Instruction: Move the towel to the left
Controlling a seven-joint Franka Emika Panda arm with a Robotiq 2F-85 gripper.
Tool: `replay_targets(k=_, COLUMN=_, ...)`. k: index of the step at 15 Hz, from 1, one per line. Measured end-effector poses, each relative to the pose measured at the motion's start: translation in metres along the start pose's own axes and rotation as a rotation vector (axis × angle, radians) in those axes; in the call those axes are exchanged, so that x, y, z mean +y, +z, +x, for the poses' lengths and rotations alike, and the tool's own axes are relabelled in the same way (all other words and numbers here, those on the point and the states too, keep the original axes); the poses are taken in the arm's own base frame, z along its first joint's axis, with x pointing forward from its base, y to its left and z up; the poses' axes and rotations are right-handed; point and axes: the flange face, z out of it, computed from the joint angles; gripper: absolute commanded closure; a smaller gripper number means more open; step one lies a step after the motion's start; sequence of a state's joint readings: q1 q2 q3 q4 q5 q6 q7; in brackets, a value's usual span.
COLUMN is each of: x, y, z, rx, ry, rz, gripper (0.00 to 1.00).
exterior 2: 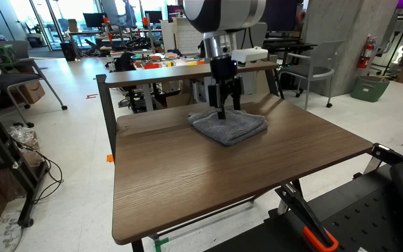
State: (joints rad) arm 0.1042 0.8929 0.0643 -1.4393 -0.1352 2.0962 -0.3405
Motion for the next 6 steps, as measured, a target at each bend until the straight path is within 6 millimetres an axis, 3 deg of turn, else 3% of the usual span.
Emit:
replay_targets(k=3, x=-0.001, y=-0.028, z=-0.009, rx=0.003, ry=-0.013, rz=-0.007, gripper=0.0)
replay_targets(k=6, x=-0.003, y=-0.029, z=-0.013, rx=-0.003, ry=-0.015, rz=-0.005, gripper=0.0)
